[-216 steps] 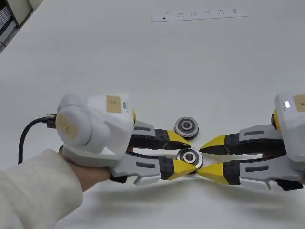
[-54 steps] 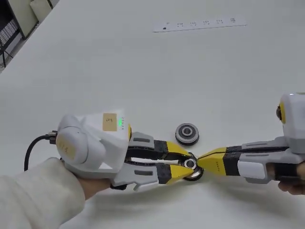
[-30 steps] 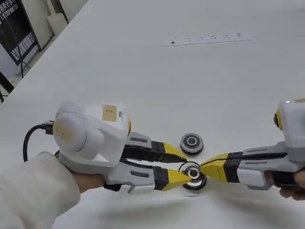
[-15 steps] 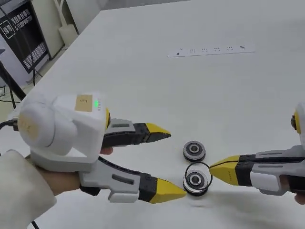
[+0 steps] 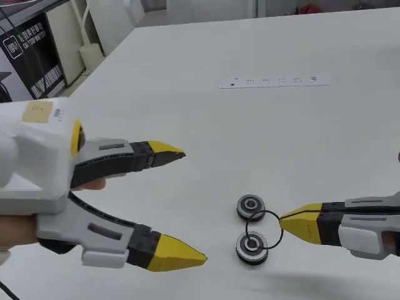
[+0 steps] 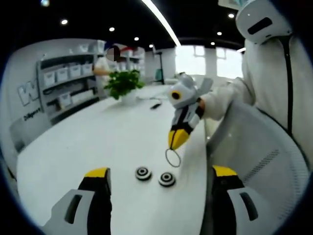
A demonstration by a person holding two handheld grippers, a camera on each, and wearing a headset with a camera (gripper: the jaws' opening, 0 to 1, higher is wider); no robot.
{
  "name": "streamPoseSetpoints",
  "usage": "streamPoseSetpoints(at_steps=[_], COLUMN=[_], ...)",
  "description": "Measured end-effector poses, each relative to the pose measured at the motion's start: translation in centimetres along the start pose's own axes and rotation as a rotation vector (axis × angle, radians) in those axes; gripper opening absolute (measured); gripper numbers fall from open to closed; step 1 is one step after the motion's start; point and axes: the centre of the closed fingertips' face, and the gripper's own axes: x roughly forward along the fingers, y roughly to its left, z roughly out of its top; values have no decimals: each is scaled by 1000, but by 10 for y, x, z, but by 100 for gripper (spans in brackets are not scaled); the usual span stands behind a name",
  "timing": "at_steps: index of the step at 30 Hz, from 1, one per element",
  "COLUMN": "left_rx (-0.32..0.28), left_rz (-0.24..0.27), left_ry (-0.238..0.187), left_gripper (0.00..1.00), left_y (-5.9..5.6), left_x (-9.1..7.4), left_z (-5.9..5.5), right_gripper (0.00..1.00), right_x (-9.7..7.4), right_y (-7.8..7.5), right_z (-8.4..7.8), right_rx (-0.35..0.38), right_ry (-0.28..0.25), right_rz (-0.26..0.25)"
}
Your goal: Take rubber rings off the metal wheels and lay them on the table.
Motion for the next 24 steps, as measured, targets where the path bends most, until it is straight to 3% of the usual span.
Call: streamPoseSetpoints(at_steps=[8, 24], left_rx=[-21, -111], left_rz=[51, 145], left_ry=[8, 6], left_gripper=[88, 89], left_y=[8, 2], left_x=[-28, -59], left_z=[-10, -41], right_gripper=[0, 0], right_x=[-1, 11], right_y=[5, 11], right_z=[8, 24], right_rx=[-18, -75], right_ry=[9, 70], right_rz=[-6, 21])
